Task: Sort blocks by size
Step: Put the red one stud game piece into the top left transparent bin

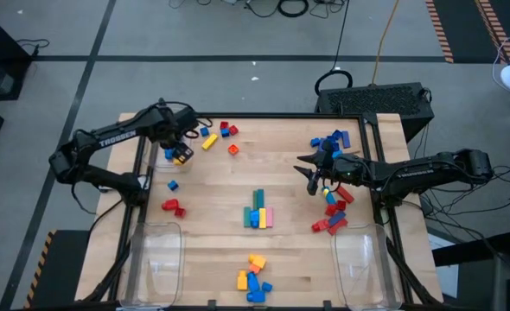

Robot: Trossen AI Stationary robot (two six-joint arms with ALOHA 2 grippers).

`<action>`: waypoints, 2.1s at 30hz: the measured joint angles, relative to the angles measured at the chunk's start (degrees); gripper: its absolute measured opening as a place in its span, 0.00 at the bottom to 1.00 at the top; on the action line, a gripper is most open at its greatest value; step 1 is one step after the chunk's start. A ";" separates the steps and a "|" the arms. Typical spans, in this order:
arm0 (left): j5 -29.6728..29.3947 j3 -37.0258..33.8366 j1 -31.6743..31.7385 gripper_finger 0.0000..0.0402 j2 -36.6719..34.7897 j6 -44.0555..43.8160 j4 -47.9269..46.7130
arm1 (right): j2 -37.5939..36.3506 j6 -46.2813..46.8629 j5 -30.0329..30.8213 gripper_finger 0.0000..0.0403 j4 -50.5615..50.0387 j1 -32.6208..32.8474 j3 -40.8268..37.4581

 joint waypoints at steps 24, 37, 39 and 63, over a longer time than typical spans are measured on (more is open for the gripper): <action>8.49 0.54 -29.29 0.62 -6.38 -9.31 -6.81 | 0.00 -0.15 0.31 0.37 0.02 -0.02 0.00; 12.98 -7.54 -41.90 0.62 -2.66 -19.93 -5.41 | 0.00 0.10 0.22 0.37 -0.38 -0.01 0.00; 13.12 -8.85 -42.84 0.62 -2.25 -20.06 -3.66 | 0.00 0.36 0.22 0.37 -0.39 -0.02 0.00; 16.11 -20.10 -43.30 0.62 -0.75 -18.18 8.09 | 0.00 0.89 -0.06 0.37 -0.42 -0.02 0.00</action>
